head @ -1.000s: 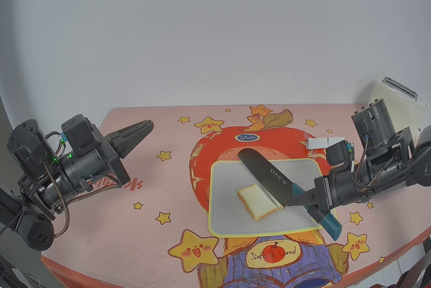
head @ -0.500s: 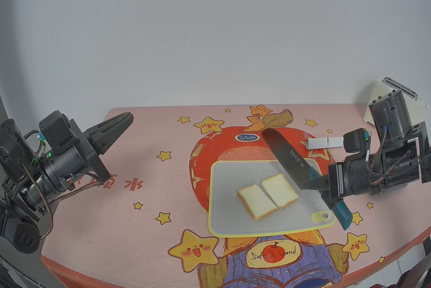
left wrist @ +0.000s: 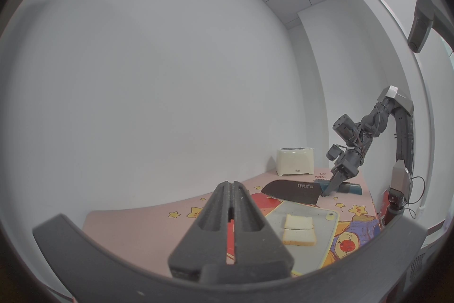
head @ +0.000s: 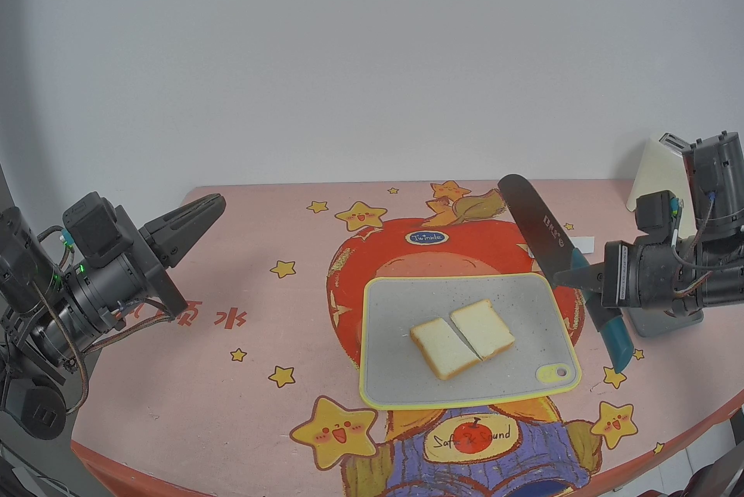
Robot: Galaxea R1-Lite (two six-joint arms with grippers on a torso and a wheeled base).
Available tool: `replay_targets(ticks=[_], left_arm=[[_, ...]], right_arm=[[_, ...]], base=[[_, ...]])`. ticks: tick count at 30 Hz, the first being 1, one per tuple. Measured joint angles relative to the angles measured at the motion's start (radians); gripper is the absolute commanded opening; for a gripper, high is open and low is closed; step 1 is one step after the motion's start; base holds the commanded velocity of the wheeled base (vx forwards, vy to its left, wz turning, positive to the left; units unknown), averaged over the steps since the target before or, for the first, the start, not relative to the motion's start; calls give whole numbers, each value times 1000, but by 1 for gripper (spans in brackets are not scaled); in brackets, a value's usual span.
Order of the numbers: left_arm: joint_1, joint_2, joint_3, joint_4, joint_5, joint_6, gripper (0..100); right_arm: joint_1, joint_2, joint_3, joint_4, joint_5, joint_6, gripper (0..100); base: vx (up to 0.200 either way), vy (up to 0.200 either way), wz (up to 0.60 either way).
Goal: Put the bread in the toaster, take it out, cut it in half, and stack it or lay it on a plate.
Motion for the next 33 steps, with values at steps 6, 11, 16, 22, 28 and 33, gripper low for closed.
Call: replay_targets(ticks=[6,11,16,22,28,33], left_arm=[[-1,-2,7,-1,17,0,0],[-3,0,18,-3,76,-1,0],[-6,4,26,-3,97,2,0],[-7,3,27,-6,95,13,0],[-7,0,19,-8,95,14,0],[-7,-1,12,-9,96,15,0]], right_arm=[[1,16,2,-1,-44,27,0],[4,23,-5,0,-55,61,0],[1,24,-14,1,-76,83,0],[-20,24,-26,0,-76,84,0],[-76,32,-31,0,-66,79,0],[-164,46,-28,2,-25,35,0]], base=[[0,0,0],[0,0,0],[0,0,0],[0,0,0],[0,0,0],[0,0,0]])
